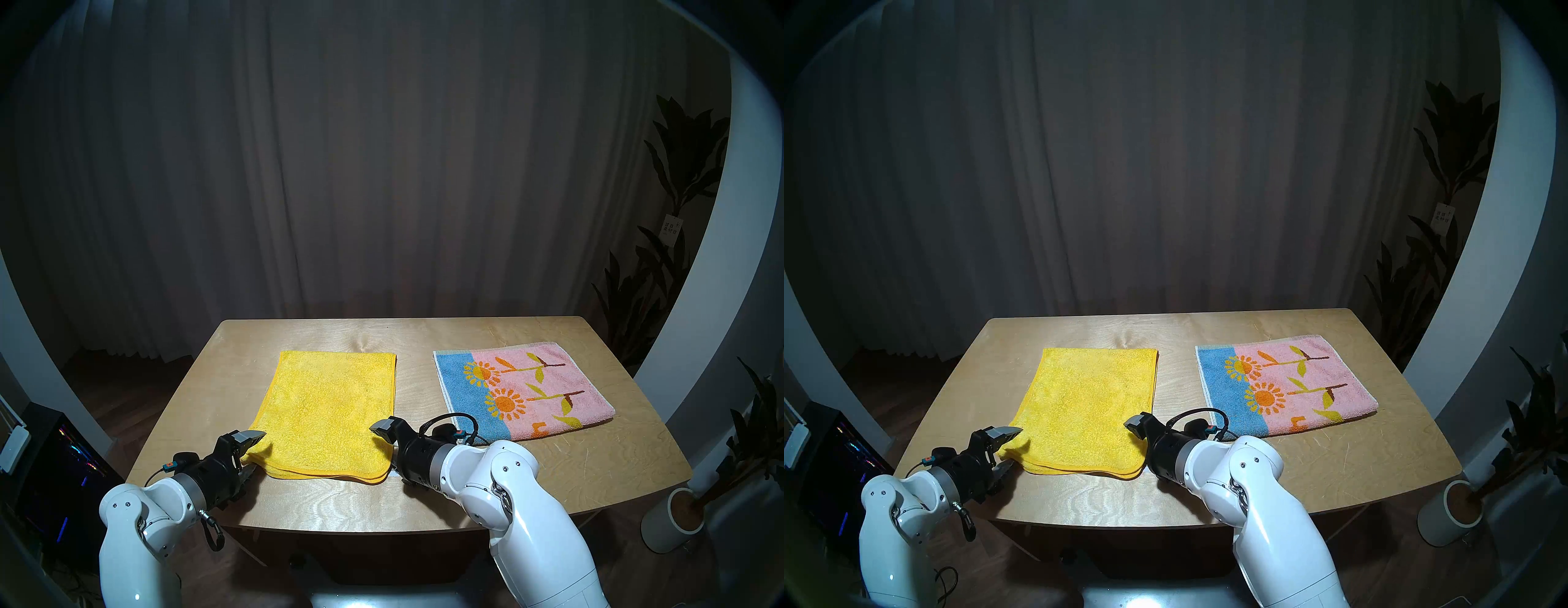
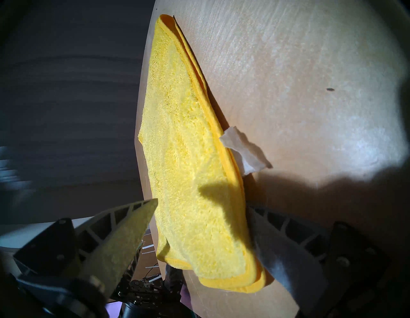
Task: Fold each towel twice and stack them on table
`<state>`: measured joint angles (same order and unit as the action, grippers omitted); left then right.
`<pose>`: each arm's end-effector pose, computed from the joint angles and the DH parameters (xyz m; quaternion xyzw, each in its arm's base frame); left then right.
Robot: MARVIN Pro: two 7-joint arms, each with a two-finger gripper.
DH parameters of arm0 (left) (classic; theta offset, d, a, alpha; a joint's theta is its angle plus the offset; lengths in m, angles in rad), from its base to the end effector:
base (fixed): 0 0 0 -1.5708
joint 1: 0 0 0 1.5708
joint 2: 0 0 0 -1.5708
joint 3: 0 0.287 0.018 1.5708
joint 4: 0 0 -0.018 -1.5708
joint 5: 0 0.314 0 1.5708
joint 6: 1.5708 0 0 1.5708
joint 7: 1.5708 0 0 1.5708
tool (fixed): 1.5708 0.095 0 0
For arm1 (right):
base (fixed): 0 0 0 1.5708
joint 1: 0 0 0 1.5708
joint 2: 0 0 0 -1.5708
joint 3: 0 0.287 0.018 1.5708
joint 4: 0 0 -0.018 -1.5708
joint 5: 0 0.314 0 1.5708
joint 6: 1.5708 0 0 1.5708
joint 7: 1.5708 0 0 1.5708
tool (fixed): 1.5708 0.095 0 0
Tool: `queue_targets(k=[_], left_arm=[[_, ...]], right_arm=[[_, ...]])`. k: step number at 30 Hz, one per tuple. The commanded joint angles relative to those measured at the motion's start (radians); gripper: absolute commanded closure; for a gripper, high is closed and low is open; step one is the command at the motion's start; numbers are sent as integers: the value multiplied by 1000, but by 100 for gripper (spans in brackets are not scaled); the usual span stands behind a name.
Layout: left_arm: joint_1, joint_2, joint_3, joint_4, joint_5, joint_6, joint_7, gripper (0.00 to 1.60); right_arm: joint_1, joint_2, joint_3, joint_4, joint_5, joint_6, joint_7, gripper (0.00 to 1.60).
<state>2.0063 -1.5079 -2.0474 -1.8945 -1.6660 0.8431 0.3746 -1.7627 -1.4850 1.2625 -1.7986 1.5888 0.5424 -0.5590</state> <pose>0.2535 0.1289 -0.3437 0.7349 0.4541 0.2976 0.4062 0.3141 0.1403 -0.3457 -0.8182 0.2994 -0.1759 0.4582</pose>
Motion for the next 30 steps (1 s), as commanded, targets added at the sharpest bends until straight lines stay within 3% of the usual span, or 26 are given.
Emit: queue_targets(k=[1, 3, 4, 6, 7, 8, 9, 10, 11, 12, 13, 21, 30], left_arm=[[7, 2, 12, 70, 22, -4, 3, 0], [4, 7, 14, 76, 21, -4, 0, 24], [2, 10, 15, 80, 20, -3, -3, 26], [-2, 14, 17, 85, 19, -2, -6, 63], [-3, 15, 17, 86, 18, -2, -7, 80], [-5, 17, 19, 89, 17, -2, -8, 81], [-6, 18, 20, 92, 17, -2, -8, 96], [-7, 19, 21, 94, 16, -3, -10, 96], [-8, 19, 22, 95, 16, -3, -11, 114], [-9, 19, 22, 98, 14, -5, -13, 129], [-9, 18, 22, 99, 14, -6, -16, 160], [-16, 21, 22, 94, 11, -14, -19, 160], [-41, 7, -1, -1, -68, -17, 87, 160]], right_arm=[[-13, 3, -34, 55, -13, -10, -4, 53], [-12, 4, -34, 54, -13, -15, -4, 92], [-13, 3, -33, 53, -16, -16, -4, 97], [-14, 3, -31, 51, -18, -19, -2, 97], [-14, 3, -30, 50, -19, -19, -3, 107], [-14, 4, -29, 48, -18, -22, -4, 111], [-13, 3, -28, 46, -18, -23, -5, 117], [-13, 4, -28, 44, -19, -24, -5, 117], [-12, 5, -27, 42, -19, -24, -6, 145], [-12, 6, -27, 40, -19, -25, -6, 147], [-12, 7, -25, 38, -18, -25, -8, 155], [-5, 13, -11, 6, -6, -24, -19, 160], [4, 12, 47, -96, 71, -13, -136, 160]])
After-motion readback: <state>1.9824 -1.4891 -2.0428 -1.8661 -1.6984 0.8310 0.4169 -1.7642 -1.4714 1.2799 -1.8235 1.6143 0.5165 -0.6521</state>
